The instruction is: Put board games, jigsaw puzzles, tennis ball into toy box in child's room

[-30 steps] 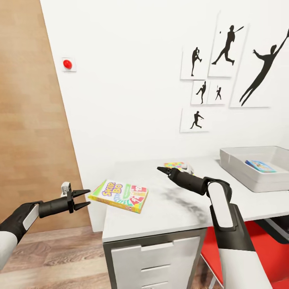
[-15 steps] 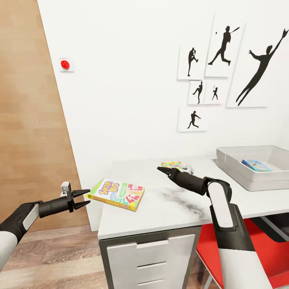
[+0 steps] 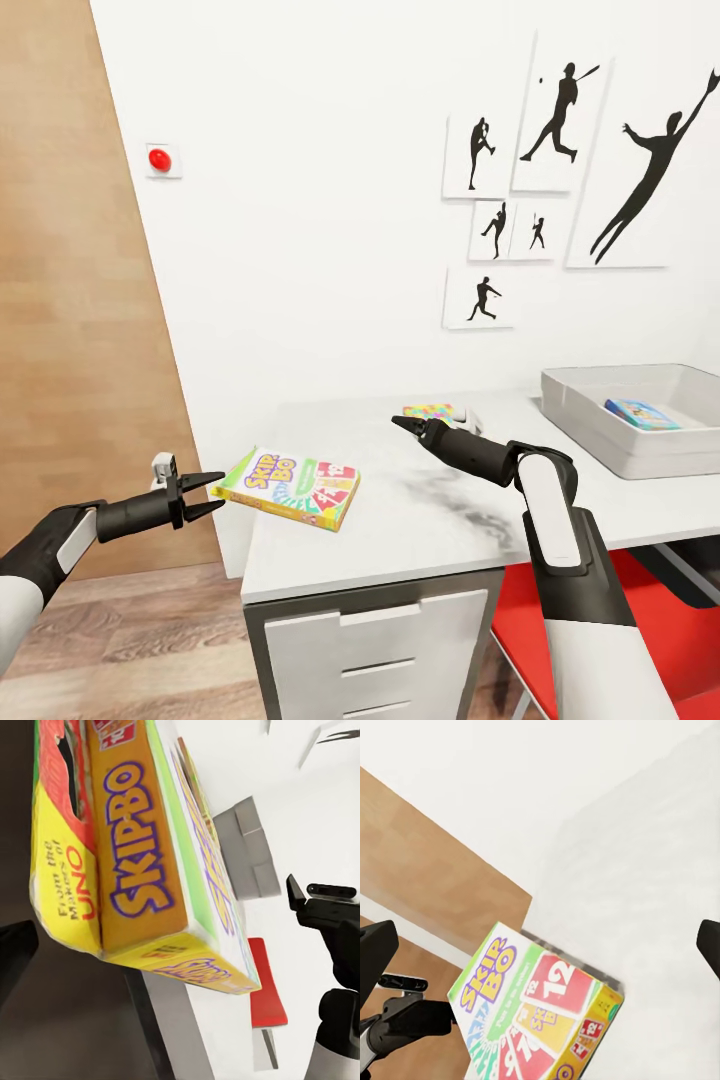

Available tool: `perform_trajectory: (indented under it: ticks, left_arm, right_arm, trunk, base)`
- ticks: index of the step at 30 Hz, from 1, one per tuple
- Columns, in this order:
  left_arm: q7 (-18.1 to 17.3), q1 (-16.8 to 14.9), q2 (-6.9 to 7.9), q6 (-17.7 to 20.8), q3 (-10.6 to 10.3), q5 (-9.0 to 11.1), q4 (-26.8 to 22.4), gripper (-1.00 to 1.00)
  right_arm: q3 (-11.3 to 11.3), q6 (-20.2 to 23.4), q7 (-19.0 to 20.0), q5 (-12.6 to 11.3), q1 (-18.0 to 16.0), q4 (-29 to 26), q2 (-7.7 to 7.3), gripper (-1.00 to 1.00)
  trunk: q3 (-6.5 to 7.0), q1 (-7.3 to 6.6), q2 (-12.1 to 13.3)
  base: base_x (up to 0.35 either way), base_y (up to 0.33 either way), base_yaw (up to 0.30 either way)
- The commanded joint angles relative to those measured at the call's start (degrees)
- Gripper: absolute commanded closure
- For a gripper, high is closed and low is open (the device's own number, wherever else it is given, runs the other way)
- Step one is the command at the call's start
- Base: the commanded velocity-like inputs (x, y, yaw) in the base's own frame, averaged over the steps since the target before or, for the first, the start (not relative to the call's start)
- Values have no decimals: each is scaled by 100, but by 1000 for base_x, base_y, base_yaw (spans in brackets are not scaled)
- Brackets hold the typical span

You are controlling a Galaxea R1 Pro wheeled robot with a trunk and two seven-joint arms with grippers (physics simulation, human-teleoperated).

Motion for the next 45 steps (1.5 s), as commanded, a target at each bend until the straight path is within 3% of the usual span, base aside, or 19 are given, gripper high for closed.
perform_trajectory:
  ticks: [1,30,45]
  left_arm:
    - [-14,-3,1,52,4,3,0,-100]
    - [41,-15,1,66,48,-3,0,-100]
    - [92,-46,-13,-252,56,11,8,-100]
  right_arm:
    - [-15,33,34,30,-3,-1,6,-100]
    - [-18,39,34,31,3,-8,-2,-100]
    - [-14,39,34,32,3,-17,-3,-100]
  trunk:
    - [-6,-1,-3]
    - [-6,-1,-3]
    - [-6,-1,-3]
  base:
    - [4,0,0]
    - [0,0,0]
    - [0,0,0]
